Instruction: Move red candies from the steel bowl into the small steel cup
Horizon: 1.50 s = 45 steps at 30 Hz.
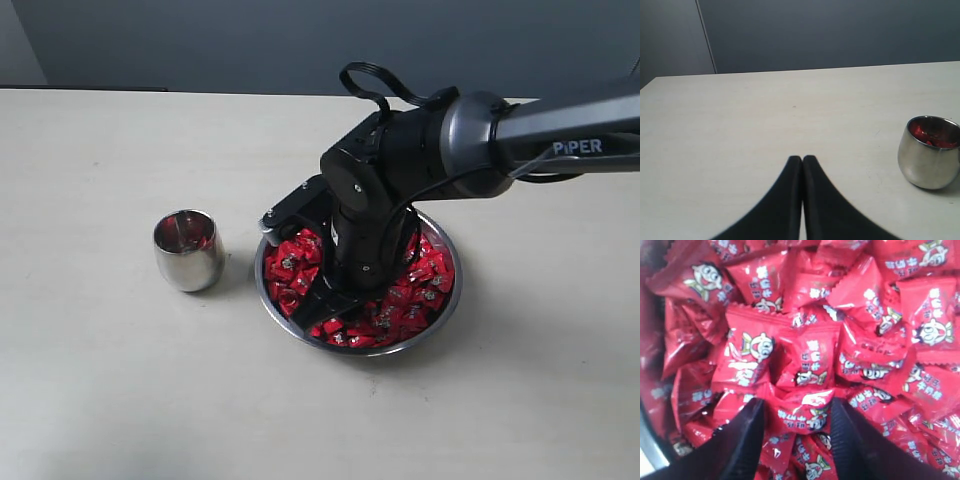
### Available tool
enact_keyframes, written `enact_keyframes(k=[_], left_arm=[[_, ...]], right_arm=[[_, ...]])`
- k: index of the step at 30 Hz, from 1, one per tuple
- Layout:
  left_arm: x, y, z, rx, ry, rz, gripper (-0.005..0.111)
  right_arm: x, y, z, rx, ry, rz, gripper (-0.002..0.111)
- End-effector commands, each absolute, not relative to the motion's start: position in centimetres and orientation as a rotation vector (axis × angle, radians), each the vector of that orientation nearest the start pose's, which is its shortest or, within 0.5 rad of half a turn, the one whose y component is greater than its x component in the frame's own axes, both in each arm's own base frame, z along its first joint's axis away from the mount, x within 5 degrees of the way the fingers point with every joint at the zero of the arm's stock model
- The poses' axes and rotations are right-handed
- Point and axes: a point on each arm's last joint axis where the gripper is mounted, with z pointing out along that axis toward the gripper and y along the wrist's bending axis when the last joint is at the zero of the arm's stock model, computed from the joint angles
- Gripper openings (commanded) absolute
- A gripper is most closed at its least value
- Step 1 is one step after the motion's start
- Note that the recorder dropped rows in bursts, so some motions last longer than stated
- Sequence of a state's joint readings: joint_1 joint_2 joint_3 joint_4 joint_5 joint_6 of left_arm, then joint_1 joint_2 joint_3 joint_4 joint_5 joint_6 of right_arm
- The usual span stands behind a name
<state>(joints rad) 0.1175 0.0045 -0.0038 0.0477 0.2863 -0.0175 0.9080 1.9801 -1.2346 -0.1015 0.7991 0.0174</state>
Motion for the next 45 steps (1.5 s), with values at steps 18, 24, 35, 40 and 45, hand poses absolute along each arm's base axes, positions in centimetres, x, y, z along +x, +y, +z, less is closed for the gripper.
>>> enact_keyframes(k=[18,24,35,40,45], left_arm=[[5.4,0.8,18.7,-0.093,1.767,0.114,0.000],[5.4,0.8,18.7,-0.093,1.767,0.114,0.000],[5.4,0.8,18.7,-0.093,1.767,0.114,0.000],[5.4,0.8,18.7,-0.093,1.767,0.114,0.000],[5.4,0.8,18.7,-0.093,1.767,0.114,0.000]], right_arm=[[23.5,29.0,13.3,-1.390,2.671,-0.033,0.041],[23.5,29.0,13.2,-1.391,2.673,-0.035,0.041],[23.4,28.9,12.5,-1.403,2.694,-0.053,0.041],[23.5,28.9,12.5,-1.408,2.691,-0.060,0.021],[23.5,28.9,12.5,-1.408,2.691,-0.060,0.004]])
